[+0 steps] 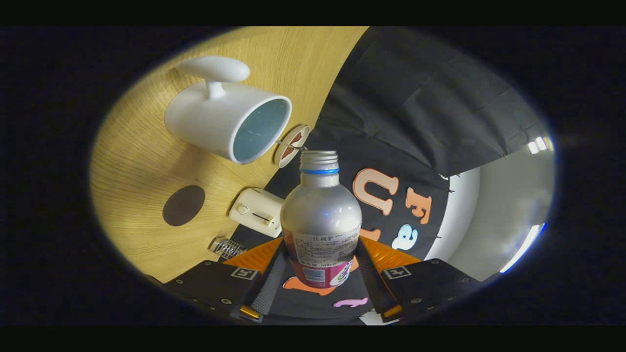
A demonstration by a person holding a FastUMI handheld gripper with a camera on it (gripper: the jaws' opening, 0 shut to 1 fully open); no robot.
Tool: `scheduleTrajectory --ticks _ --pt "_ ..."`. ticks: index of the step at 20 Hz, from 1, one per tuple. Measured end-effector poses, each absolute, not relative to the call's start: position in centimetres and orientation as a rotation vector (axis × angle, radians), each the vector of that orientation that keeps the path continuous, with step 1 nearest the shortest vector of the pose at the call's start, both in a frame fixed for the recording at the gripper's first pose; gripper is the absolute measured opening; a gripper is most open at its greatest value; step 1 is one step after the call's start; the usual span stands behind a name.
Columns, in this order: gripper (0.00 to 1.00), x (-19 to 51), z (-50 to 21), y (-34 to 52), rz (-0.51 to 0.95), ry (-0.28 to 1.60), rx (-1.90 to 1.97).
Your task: Take the bottle from table, then pour the juice into the cup, finally place the bottle on the coaster
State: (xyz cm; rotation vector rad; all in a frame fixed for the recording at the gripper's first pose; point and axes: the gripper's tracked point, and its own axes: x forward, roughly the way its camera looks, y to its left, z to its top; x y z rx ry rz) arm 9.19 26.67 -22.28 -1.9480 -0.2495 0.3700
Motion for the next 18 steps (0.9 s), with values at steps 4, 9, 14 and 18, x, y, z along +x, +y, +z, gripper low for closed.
scheduleTrajectory --ticks 4,9,14,18 --pt "0.78 9.2 -23.6 26.6 0.404 -0.183 -1.863" --pt "0.77 8.3 -24.8 26.7 0.444 -0.092 -1.695" --pt "0.78 8.4 -24.1 26.4 0.416 -0.045 -1.485" --pt "0.78 9.6 -23.1 25.3 0.37 -0.003 -1.293"
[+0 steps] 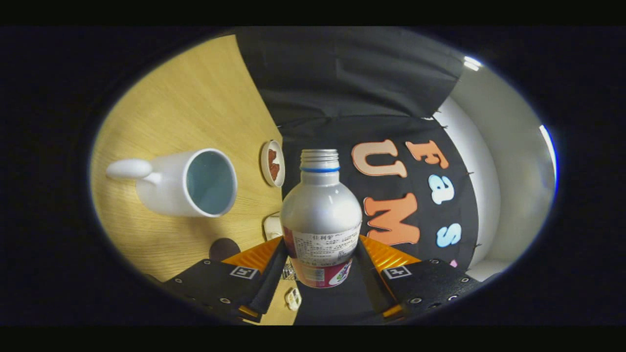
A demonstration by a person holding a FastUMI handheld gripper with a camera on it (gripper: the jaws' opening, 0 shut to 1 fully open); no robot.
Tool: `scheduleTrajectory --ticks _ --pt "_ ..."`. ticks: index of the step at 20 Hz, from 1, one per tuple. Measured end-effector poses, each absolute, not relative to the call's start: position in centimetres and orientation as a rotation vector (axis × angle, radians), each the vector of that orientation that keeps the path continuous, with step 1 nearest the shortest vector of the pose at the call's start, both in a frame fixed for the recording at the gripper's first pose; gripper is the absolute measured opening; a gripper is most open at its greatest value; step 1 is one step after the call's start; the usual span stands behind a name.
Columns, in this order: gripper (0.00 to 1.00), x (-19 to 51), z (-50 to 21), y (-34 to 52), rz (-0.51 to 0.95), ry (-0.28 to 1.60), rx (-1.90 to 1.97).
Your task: Take the bottle from table, then pour the juice into the cup, finally place the bottle on the coaster
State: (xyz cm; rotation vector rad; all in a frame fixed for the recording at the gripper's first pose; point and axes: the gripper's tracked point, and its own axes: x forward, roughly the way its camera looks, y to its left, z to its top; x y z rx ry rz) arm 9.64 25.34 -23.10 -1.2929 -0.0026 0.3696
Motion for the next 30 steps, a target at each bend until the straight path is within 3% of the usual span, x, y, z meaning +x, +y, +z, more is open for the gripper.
scheduleTrajectory --ticks 5,17,30 --pt "0.78 11.3 -22.3 23.0 0.305 0.078 -1.003" --pt "0.78 13.7 -26.4 22.7 0.333 0.322 -0.27" --pt "0.78 14.2 -33.2 22.2 0.339 0.484 -0.111"
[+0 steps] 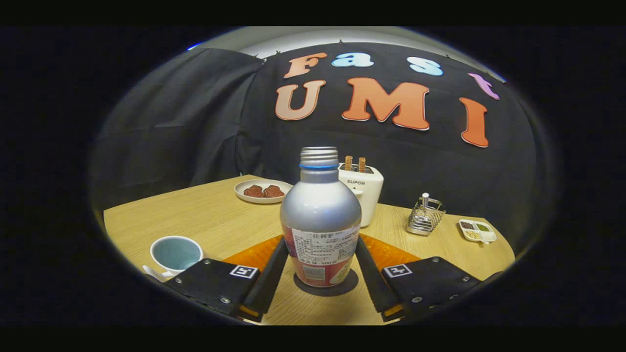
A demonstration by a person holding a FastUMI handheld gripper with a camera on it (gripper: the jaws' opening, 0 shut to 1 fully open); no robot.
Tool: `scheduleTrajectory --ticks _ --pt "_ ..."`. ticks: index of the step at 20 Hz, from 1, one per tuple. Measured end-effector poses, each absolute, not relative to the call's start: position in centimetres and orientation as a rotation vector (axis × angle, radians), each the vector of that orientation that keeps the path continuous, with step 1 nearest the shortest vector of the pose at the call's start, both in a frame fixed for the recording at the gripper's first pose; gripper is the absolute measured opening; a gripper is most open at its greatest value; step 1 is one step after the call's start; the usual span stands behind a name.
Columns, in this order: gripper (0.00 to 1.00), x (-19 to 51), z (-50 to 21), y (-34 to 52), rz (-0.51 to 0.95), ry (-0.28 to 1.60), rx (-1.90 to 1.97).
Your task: Take the bottle from table, then pour the juice into the cup, finally place the bottle on the coaster
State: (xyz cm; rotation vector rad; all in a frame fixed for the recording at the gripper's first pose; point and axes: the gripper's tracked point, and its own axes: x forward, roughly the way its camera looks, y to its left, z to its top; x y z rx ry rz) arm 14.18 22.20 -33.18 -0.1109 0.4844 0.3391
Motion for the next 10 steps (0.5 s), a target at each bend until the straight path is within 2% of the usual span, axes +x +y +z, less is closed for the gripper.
scheduleTrajectory --ticks 10 --pt "0.79 14.1 -35.5 21.3 0.309 0.523 -0.037"
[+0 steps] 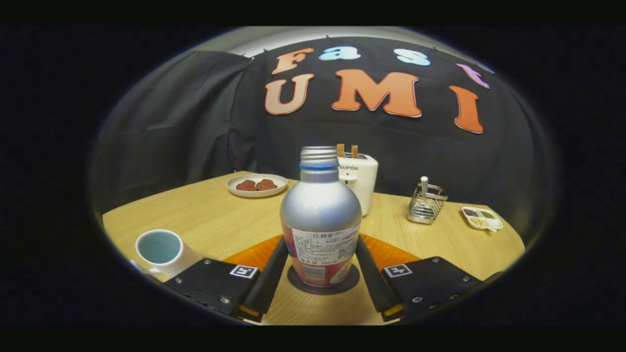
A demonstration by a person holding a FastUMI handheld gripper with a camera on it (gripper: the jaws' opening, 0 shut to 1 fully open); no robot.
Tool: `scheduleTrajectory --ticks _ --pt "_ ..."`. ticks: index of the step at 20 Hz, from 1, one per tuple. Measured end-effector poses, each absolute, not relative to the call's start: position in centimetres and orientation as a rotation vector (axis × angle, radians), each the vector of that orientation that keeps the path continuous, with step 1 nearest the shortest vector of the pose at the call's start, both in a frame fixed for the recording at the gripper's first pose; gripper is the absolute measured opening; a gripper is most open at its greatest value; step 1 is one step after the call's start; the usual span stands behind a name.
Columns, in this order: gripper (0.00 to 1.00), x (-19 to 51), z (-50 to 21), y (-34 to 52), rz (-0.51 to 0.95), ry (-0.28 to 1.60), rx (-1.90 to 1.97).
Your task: Take the bottle from table, then pour the juice into the cup, finally place the bottle on the coaster
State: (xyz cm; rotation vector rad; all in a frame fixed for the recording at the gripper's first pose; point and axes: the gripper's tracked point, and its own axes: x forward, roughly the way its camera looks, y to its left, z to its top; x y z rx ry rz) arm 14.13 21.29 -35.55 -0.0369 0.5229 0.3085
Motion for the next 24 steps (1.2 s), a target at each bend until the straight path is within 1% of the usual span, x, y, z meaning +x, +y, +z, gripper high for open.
scheduleTrajectory --ticks 4,6,8,9,13,18,24 --pt "0.79 14.2 -36.1 20.7 0.284 0.537 -0.015" --pt "0.82 13.8 -36.1 20.1 0.269 0.551 -0.015" --pt "0.87 13.3 -35.0 19.7 0.265 0.538 0.016" --pt "0.93 13.1 -34.2 19.5 0.264 0.52 0.032" --pt "0.97 11.8 -29.5 17.6 0.253 0.433 0.041" --pt "0.97 9.3 -21.2 14.0 0.222 0.265 0.003" --pt "0.97 4.3 -13.2 9.0 0.162 0.155 -0.032"
